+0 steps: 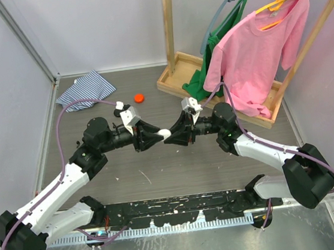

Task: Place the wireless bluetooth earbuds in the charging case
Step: Open the charging case.

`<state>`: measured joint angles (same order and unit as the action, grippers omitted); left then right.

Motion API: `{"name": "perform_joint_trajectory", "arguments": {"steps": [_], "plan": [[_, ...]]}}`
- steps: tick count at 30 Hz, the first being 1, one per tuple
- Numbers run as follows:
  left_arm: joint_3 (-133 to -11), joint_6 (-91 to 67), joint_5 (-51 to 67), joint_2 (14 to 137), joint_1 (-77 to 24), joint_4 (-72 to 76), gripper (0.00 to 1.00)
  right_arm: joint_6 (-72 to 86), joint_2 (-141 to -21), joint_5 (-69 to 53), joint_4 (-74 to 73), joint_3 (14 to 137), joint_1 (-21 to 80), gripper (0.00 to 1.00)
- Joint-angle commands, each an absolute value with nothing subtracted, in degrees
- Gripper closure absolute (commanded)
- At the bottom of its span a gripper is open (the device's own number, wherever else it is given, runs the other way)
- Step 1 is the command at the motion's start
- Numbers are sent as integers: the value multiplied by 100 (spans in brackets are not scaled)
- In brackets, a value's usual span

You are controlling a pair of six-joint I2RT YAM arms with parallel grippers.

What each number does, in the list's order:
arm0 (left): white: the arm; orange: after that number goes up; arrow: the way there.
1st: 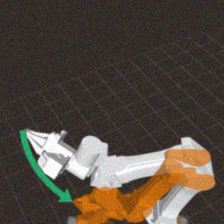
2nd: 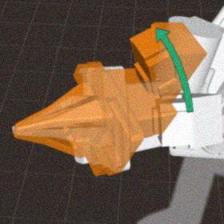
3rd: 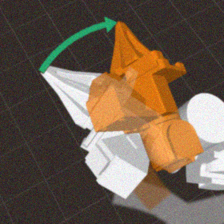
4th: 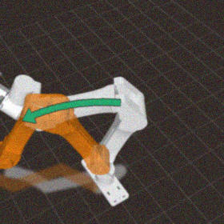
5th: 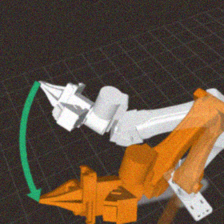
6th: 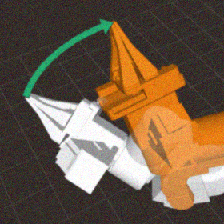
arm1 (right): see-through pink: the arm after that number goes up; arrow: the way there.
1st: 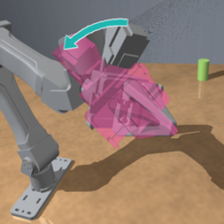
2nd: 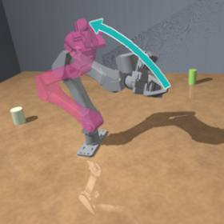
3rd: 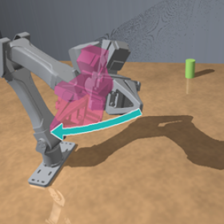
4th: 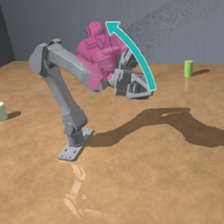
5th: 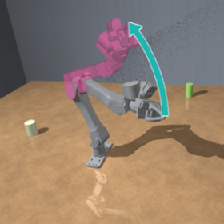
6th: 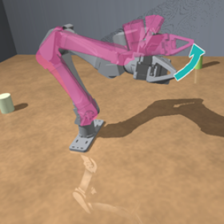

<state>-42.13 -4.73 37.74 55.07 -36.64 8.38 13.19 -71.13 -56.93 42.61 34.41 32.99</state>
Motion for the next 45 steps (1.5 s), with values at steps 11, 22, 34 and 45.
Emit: {"name": "perform_joint_trajectory", "arguments": {"steps": [11,22,34,45], "plan": [[-4275,-715,3768,5659,-3673,1152,46,1011,-6712,-5684,4627,3245,3327,99],[-4509,-881,3744,5852,-3674,1106,48,1372,-6685,-5433,5727,2733,3322,99],[-4769,-1264,3211,6033,-3673,1052,48,1582,-6676,-5346,6430,2367,3324,99],[-4871,-1388,2952,5942,-3673,825,38,1447,-6671,-5080,6391,2245,3323,99]]}}
